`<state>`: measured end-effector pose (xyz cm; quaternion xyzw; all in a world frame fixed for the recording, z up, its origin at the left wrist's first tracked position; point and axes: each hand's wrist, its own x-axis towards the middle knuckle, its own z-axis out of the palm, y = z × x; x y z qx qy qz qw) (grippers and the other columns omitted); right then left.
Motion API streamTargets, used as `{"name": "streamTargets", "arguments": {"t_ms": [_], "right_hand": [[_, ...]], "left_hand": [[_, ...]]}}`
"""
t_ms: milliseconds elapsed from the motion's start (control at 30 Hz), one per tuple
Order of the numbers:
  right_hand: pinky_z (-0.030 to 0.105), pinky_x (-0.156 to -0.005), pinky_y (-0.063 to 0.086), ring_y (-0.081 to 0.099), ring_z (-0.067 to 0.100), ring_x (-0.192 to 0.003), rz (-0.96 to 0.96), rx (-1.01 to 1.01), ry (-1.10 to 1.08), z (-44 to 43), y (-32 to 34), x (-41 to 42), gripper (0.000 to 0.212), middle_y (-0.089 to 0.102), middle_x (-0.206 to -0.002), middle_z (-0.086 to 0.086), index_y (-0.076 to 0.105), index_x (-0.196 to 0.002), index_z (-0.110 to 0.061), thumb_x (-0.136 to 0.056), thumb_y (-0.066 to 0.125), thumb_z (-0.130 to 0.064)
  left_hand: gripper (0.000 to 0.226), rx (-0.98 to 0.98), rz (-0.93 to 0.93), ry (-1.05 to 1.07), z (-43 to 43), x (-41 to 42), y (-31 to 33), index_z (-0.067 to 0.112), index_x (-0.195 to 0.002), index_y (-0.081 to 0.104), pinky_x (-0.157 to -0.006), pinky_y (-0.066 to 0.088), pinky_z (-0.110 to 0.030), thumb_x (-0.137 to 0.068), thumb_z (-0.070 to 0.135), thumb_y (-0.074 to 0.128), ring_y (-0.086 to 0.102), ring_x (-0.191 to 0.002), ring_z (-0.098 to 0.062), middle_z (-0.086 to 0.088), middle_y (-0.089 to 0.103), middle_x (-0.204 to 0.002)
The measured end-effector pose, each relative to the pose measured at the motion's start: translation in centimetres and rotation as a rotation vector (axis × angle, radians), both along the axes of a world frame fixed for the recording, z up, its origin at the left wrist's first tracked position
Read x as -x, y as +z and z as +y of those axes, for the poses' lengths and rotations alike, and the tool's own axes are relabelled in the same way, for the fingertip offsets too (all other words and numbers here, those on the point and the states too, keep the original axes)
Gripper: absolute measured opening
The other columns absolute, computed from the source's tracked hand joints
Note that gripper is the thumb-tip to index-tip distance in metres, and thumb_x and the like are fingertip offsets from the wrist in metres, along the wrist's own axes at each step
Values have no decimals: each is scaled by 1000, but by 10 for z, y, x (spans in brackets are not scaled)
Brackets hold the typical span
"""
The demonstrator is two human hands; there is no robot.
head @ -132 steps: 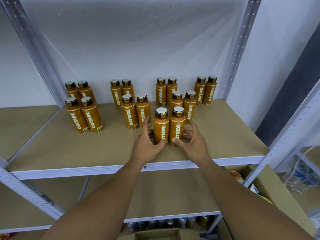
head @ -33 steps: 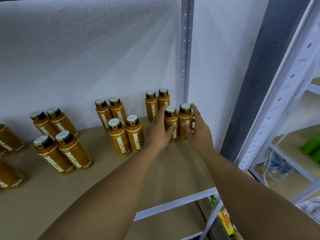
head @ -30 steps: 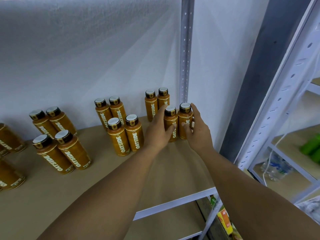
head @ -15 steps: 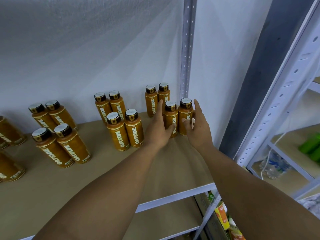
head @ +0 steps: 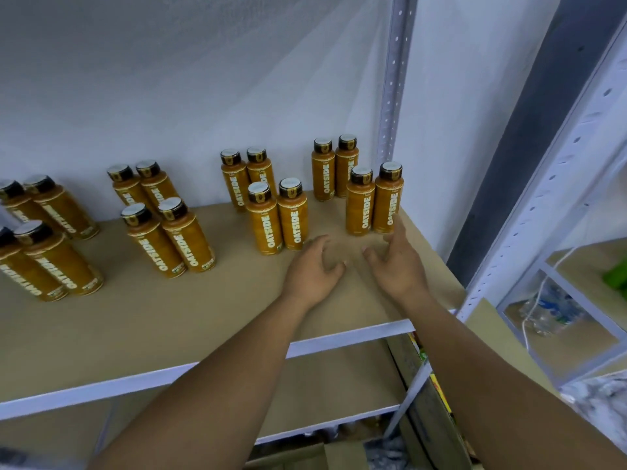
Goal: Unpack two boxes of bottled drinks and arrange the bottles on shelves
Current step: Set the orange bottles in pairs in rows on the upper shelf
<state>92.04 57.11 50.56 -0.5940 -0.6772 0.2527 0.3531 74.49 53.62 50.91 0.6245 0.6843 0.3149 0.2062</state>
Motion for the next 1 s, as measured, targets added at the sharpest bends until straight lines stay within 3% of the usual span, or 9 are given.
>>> {"name": "streamTargets", "arguments": {"t_ms": [167,267,333,400,500,633,767,900,1000], "right_hand": [[37,-94,51,61,20,-116,-185,-4,70,-55,-6,31,59,66,-131,-2,43,-150,-31,-96,60,-48],[36,-92,50,64,22,-110,-211,-194,91,-93,-20,57,43,71,-121,0,64,-134,-22,-96,63,-42],[41,-96,49,66,26,-108,-245,-366,118,-116,-36,75,36,73,-116,4,72,-118,-16,-95,61,-40],[45,-102,42,63,27,-115,-271,-503,120,-139,-53,93,34,71,-118,4,73,-109,-15,-96,57,-42],[54,-113,31,52,31,-133,-269,-575,90,-176,-76,115,41,63,-135,9,68,-124,-10,-100,57,-41],[55,-122,20,23,39,-153,-305,-564,144,-224,-112,130,62,35,-161,18,39,-155,-11,-102,53,-42],[54,-118,29,29,38,-151,-325,-365,218,-259,-155,129,54,40,-158,17,51,-146,-13,-103,48,-46],[52,-116,37,38,36,-146,-460,128,368,-279,-199,117,72,49,-153,14,52,-147,-15,-97,32,-64],[39,-111,39,40,32,-142,-663,513,579,-278,-224,103,65,43,-157,11,40,-155,-18,-104,34,-57]], "left_hand": [[52,-55,93,10,-58,52,-4,19,-137,61,-106,46,-30,-92,42,71,58,-123,-18,-1,60,-139],[47,-108,176,83,-96,85,-12,18,-131,67,-97,43,-22,-93,47,67,60,-116,-16,1,62,-132],[47,-133,235,115,-122,104,-19,18,-128,68,-97,47,-27,-95,51,62,61,-116,-18,1,64,-132],[47,-195,313,120,-149,118,-28,15,-123,71,-96,51,-33,-96,52,60,61,-117,-21,-1,67,-129],[45,-425,479,65,-191,134,-52,10,-118,72,-98,46,-39,-96,48,60,62,-118,-27,-7,67,-127],[64,-466,632,51,-240,146,-93,13,-148,52,-119,24,-58,-96,50,56,37,-149,-33,-11,46,-157],[65,-362,562,-24,-273,148,-133,13,-151,47,-121,19,-63,-95,43,57,22,-154,-41,-17,34,-163],[54,-87,368,-35,-307,148,-192,11,-133,63,-102,49,-54,-93,44,50,58,-125,-39,-14,64,-132],[58,339,223,21,-327,141,-226,19,-139,60,-87,55,-43,-92,51,43,68,-105,-33,-9,71,-118]]}}
